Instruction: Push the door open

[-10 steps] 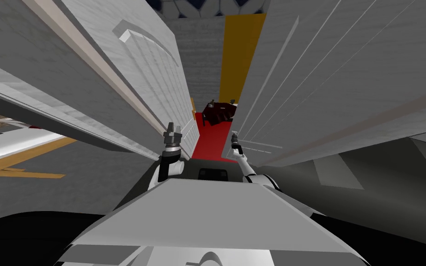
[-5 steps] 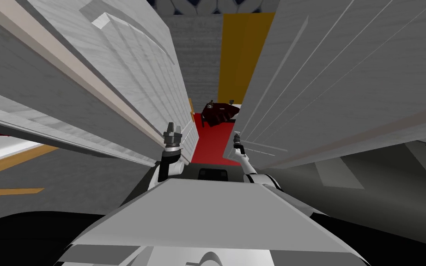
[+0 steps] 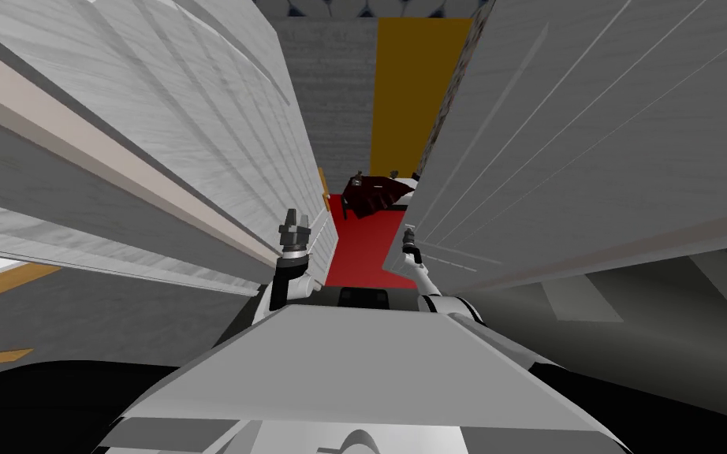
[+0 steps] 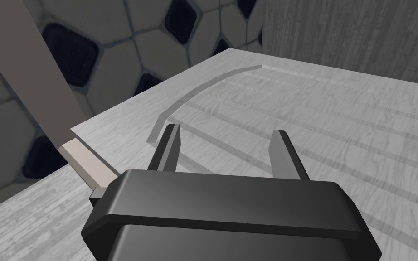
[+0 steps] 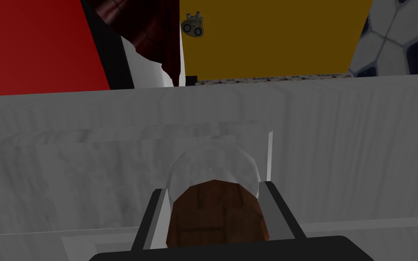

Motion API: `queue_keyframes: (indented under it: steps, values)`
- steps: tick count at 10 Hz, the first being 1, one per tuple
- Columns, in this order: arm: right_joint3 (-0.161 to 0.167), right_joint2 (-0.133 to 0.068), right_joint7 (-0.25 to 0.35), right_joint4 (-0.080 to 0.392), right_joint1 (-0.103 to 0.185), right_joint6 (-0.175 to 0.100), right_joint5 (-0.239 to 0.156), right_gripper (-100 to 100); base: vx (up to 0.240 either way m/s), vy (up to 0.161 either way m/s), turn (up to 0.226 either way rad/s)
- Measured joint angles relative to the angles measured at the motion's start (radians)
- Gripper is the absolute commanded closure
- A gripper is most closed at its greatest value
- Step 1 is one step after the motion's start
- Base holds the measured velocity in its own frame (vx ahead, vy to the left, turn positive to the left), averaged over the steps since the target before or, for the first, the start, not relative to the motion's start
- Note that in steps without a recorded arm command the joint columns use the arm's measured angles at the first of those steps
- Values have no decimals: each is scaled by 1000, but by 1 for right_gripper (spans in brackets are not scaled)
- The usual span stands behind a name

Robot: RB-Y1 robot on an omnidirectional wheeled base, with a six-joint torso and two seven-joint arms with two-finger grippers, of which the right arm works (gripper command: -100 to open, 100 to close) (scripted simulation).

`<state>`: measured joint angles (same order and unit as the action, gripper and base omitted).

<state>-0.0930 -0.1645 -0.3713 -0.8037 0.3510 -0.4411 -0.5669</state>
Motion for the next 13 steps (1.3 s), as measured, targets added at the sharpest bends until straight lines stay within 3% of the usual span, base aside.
queue_keyframes:
  steps: [1,2,3,4,6,7,9,13]
  values:
    - [-10,1,-1,10,1,-11,-1,100,88,43,-18]
    - [-24,4,-13,-12,-7,0,-4,100,168,89,-51]
    - [-36,2,-18,-3,-7,0,-5,100,189,117,-73]
    - [-44,-11,-11,21,3,-5,-8,100,114,49,-62]
    - [-61,-16,-13,12,-6,-8,-11,100,183,75,-64]
    - [-67,-25,-6,31,-1,-13,-12,100,123,40,-26]
    - [-92,-21,-23,-2,-17,-4,-16,100,170,74,-69]
    - [-130,-36,-33,2,-23,0,-24,100,158,62,-43]
